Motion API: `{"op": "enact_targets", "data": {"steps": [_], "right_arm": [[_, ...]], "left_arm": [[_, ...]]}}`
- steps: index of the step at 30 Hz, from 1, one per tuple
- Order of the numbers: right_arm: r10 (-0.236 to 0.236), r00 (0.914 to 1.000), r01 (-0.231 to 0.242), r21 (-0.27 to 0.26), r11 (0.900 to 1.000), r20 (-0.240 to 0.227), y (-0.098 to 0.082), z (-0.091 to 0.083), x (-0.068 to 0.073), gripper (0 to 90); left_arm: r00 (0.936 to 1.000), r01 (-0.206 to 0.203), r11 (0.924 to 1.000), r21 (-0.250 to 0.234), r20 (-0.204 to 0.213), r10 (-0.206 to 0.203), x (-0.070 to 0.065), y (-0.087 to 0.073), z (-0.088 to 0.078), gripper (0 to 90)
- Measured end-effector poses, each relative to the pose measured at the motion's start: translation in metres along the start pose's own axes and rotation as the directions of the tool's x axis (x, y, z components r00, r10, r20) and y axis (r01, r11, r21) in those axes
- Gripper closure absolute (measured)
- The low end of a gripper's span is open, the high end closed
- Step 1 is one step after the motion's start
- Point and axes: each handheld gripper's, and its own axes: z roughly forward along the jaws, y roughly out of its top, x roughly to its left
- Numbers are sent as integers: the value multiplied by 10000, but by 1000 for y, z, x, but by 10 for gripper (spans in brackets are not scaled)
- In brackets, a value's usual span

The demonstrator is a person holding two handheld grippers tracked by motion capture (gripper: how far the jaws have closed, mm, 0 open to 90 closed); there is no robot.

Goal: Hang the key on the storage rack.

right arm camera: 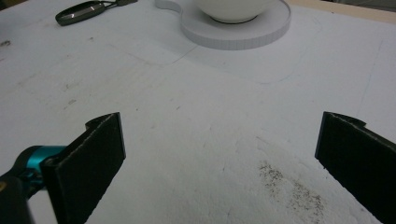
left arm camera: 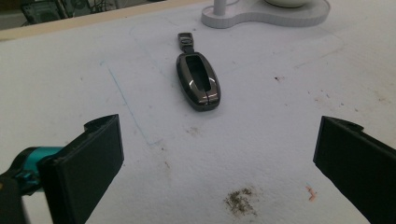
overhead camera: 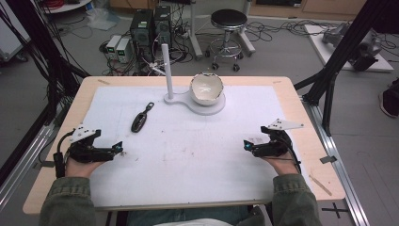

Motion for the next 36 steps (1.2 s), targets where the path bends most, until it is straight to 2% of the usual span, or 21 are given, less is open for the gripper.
{"op": "enact_targets", "data": {"steps": [4, 10, 18, 23, 28, 30, 31, 34, 36], "right_arm": [[56, 9999, -55, -76, 10000, 88, 1, -1, -1, 6], [-101, 9999, 100, 71, 9999, 127, 0, 0, -2, 6], [-102, 9999, 100, 165, 9998, 139, 0, 1, -1, 6], [-235, 9995, 231, 192, 9995, 200, 0, 1, 0, 6], [-218, 9995, 212, 255, 9994, 226, 0, 3, 0, 6], [-207, 9995, 201, 263, 9994, 224, 0, 3, 0, 6], [-215, 9995, 209, 266, 9994, 234, 0, 3, -1, 6], [-234, 9995, 227, 348, 9991, 209, -1, 4, -1, 6], [-219, 9995, 210, 364, 9991, 225, -1, 4, -1, 6]], "left_arm": [[9997, -136, 9999, -15, 200, 137, -4, 8, 3, 21], [9998, 29, 9998, 205, 192, -33, 1, 15, 8, 21], [9994, 102, 9960, 885, 324, -132, 5, 29, 19, 21], [9989, 115, 9923, 1232, 435, -169, 14, 39, 29, 21], [9985, 337, 9908, 1310, 388, -391, 22, 49, 36, 21], [9975, 543, 9883, 1424, 381, -603, 25, 53, 39, 21], [9978, 508, 9872, 1509, 351, -568, 27, 56, 40, 21], [9963, 732, 9869, 1441, 350, -790, 31, 62, 45, 21], [9964, 699, 9845, 1608, 371, -768, 33, 66, 51, 21]]}}
